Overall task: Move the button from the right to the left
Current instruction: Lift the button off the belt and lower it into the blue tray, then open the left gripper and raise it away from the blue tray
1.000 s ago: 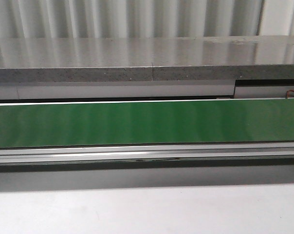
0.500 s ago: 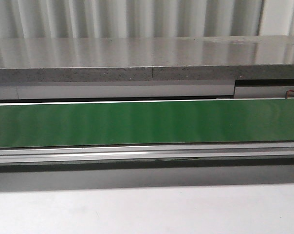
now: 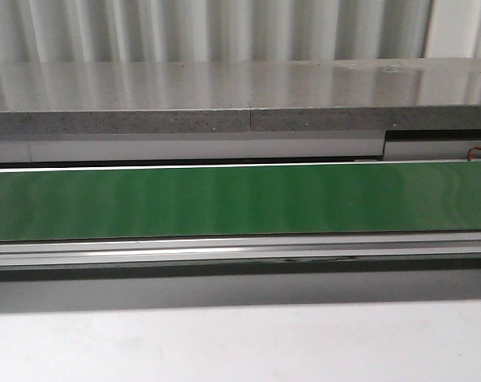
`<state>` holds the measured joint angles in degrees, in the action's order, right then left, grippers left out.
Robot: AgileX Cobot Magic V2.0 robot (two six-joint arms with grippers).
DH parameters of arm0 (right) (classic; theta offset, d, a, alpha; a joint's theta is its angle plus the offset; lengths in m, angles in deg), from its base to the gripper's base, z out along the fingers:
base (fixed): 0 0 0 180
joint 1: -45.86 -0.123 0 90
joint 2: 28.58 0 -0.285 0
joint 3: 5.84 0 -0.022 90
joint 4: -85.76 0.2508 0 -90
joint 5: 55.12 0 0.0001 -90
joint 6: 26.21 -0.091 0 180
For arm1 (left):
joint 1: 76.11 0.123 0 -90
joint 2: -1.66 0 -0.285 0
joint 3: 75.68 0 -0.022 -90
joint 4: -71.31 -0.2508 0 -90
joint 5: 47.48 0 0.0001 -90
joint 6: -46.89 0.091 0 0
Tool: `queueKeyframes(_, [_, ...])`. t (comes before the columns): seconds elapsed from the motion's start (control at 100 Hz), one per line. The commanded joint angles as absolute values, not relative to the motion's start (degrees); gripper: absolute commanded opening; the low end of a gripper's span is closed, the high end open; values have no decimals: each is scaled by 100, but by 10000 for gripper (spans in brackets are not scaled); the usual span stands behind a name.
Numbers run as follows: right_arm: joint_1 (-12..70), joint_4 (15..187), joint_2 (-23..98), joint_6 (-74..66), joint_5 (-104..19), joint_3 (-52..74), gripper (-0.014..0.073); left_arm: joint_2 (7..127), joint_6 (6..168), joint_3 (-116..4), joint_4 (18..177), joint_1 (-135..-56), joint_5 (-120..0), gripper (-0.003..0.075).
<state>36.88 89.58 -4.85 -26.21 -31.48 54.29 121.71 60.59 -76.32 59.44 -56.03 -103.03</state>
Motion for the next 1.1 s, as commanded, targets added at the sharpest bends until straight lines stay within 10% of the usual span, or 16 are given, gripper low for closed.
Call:
queueKeyframes(0.0, [3686,8897,-440,-2570,-3611,5274,-66,11899,6069,-7785,5883,-5590,-10223,368])
queueKeyframes(0.26, [3686,8897,-440,-2570,-3611,5274,-66,11671,6031,-7785,5952,-5604,-10046,343])
queueKeyframes(0.54, [3686,8897,-440,-2570,-3611,5274,-66,10989,6031,-7785,6570,-5786,-9791,-23])
queueKeyframes(1.09, [3686,8897,-440,-2570,-3611,5274,-66,9204,5873,-6816,7802,-6893,-8697,-20])
